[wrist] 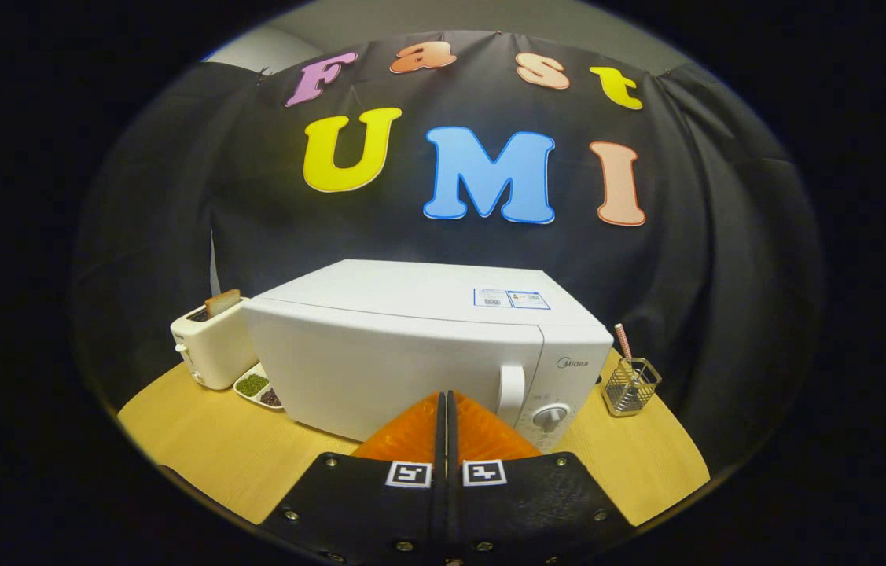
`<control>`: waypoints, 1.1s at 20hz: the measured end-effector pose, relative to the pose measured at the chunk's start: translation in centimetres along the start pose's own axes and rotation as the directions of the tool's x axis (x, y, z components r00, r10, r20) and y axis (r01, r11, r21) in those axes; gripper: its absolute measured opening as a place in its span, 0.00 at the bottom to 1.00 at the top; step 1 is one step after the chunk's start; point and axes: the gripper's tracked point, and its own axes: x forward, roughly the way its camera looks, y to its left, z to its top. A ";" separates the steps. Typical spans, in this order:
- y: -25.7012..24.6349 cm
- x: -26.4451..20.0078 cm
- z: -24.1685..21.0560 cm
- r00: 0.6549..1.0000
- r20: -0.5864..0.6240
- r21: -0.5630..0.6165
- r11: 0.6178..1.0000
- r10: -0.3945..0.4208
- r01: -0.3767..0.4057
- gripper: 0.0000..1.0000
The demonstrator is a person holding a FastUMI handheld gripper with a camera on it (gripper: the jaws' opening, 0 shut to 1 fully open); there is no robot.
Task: Open the microwave, put the food inside, and close the microwave door.
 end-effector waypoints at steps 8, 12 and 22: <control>1.4 -10.5 3.1 0.992 0.116 0.096 0.994 0.041 -0.053 0.29; 1.4 -16.3 3.7 0.983 0.176 0.050 0.997 0.056 -0.065 0.80; -0.5 -24.8 4.8 0.957 0.286 0.012 0.999 -0.050 0.049 0.93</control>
